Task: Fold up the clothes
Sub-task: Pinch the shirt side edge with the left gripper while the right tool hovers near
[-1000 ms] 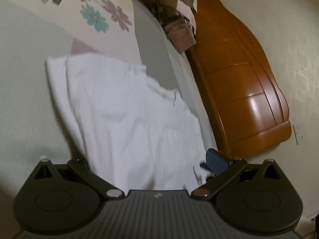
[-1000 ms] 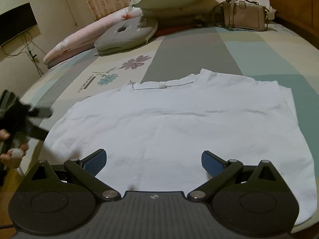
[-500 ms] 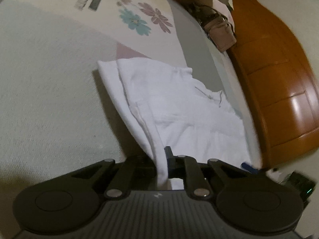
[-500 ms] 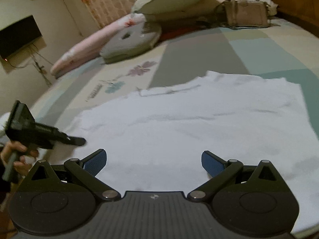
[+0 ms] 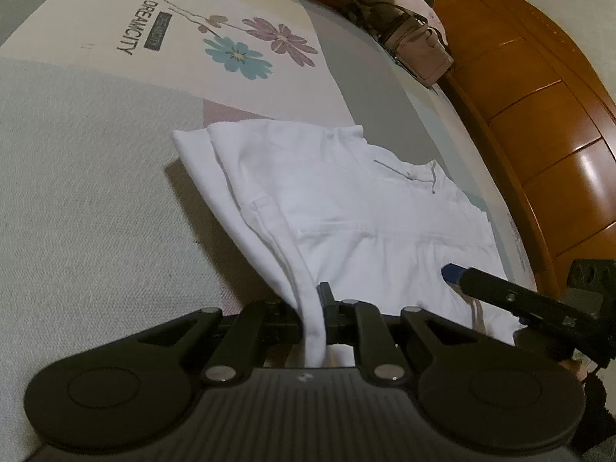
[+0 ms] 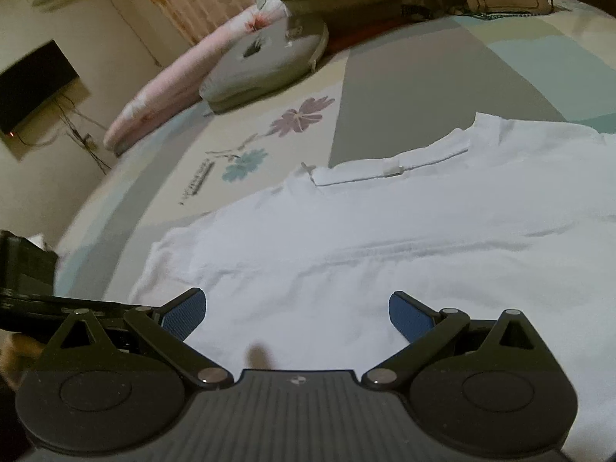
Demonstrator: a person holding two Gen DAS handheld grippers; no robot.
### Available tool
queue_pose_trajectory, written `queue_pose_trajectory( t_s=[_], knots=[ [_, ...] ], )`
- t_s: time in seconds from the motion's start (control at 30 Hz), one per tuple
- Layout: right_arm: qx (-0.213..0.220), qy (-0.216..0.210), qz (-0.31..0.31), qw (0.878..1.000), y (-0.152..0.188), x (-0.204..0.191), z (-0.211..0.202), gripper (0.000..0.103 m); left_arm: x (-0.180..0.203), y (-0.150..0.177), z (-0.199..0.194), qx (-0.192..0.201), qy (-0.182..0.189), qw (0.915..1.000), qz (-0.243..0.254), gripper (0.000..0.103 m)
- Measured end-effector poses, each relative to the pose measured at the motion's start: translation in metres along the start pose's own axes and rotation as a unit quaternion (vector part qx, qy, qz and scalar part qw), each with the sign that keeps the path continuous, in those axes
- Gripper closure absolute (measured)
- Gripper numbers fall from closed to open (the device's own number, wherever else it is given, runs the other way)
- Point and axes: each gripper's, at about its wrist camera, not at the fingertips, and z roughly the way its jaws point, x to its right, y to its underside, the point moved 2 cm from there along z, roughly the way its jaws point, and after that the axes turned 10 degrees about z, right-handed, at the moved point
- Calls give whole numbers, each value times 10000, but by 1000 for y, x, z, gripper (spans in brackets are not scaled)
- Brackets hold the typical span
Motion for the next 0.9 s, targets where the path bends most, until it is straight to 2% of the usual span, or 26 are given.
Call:
queue_pose_trajectory(
  t_s=[0.9],
  knots=[
    [376, 308, -330, 9983, -36, -6, 21, 0, 4, 0, 0, 13, -86, 9998, 176, 91]
  ],
)
